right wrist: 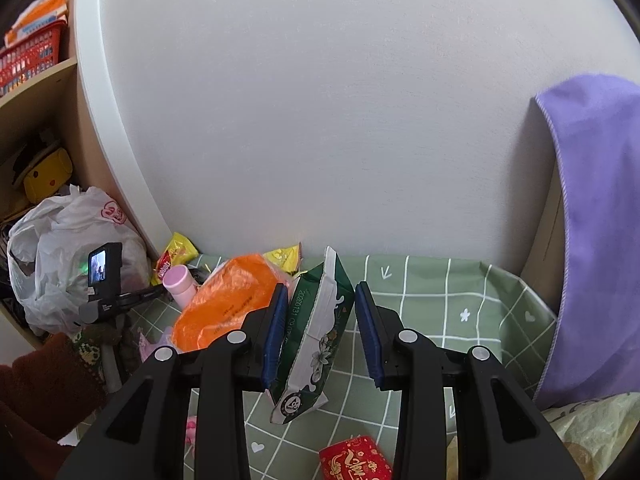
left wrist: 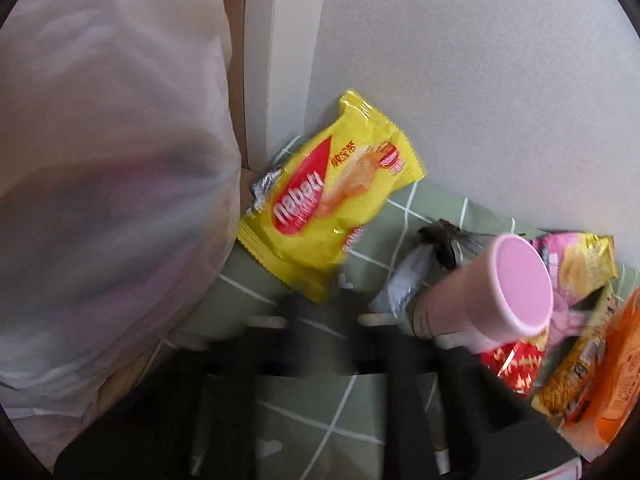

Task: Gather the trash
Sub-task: 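Grasp the yellow nabati wafer pack with the left tool while the right tool holds the carton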

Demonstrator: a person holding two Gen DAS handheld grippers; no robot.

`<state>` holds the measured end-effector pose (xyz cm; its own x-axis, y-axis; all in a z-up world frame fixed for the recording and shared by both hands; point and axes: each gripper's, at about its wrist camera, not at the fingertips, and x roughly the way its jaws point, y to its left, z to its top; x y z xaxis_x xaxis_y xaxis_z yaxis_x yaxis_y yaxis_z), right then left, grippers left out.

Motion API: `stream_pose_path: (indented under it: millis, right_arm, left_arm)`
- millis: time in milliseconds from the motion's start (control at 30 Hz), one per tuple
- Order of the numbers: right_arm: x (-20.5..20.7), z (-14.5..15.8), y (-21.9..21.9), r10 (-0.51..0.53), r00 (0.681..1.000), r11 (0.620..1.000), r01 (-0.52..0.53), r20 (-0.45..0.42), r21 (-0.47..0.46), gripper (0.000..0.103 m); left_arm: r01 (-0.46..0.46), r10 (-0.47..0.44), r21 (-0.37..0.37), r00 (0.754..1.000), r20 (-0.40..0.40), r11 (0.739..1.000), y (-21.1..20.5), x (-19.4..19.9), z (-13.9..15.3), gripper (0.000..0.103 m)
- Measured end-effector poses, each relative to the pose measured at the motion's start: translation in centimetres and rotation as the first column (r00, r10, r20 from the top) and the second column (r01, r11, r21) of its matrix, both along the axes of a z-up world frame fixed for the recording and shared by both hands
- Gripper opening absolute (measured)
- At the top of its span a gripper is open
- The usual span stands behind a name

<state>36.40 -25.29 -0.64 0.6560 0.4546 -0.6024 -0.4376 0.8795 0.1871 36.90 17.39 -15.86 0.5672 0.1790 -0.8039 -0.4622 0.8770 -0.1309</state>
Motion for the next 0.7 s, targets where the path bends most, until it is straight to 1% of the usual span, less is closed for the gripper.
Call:
stream_pose_path:
  millis: [167,300,333,367,433,467,500,533,600,700]
  right_arm:
    - [-0.5,1.9,-0.1,-0.01,0.998,1.0,0.01,0.06,0.002,0.033]
    - [-1.2,2.6,0.0,-0.022,0.997,1.0,0.022,0.08,-0.008,0.031]
    - [-1.4,2.7,0.0,-0.027,0.996,1.0,0.028,0.08,-0.009,0.031]
    - [-1.6,2.7,-0.1,-0.033,0.996,0.999,0.034,0.08,-0.009,0.031]
    - [-1.8,2.5,-0.3,-0.044,0.996,0.999,0.044,0.075,-0.007,0.031]
    - [-1.9,2.3,-0.3,-0.049,0.996,0.999,0.05,0.07,-0.006,0.031]
    - [-2.0,2.0,-0.4,-0.052,0.997,0.999,0.052,0.065,-0.006,0.031]
    - [-2.1,1.7,-0.4,-0.054,0.997,0.998,0.055,0.059,-0.008,0.031]
    - [-2.2,1.0,-0.5,-0.061,0.997,0.998,0.062,0.037,-0.02,0.031]
    - [-2.5,0.0,-0.8,-0.069,0.998,0.997,0.069,0.013,-0.032,0.031]
  left_arm:
    - [0.08,-0.08,-0.001,0.996,0.046,0.997,-1.3,-3.2,2.5,0.001]
    - [0.176,-0.172,-0.028,0.98,0.101,0.984,-2.2,-6.3,4.5,0.001]
    - [0.186,-0.181,-0.035,0.977,0.111,0.982,-2.4,-6.3,4.6,0.002]
    - [0.186,-0.18,-0.036,0.976,0.124,0.982,-2.1,-6.1,4.5,0.006]
    - [0.143,-0.139,-0.017,0.978,0.158,0.99,-1.6,-6.2,4.6,0.038]
    - [0.113,-0.11,-0.004,0.977,0.182,0.994,-1.2,-5.8,4.7,0.043]
    - [0.081,-0.085,0.027,0.975,0.204,0.996,-1.1,-5.5,4.4,0.044]
    - [0.072,-0.084,0.065,0.977,0.198,0.995,-1.2,-4.7,3.9,0.044]
    - [0.09,-0.107,0.113,0.982,0.154,0.989,-1.6,-3.3,3.5,0.044]
    - [0.133,-0.146,0.133,0.985,0.094,0.982,-1.2,-0.9,2.4,0.044]
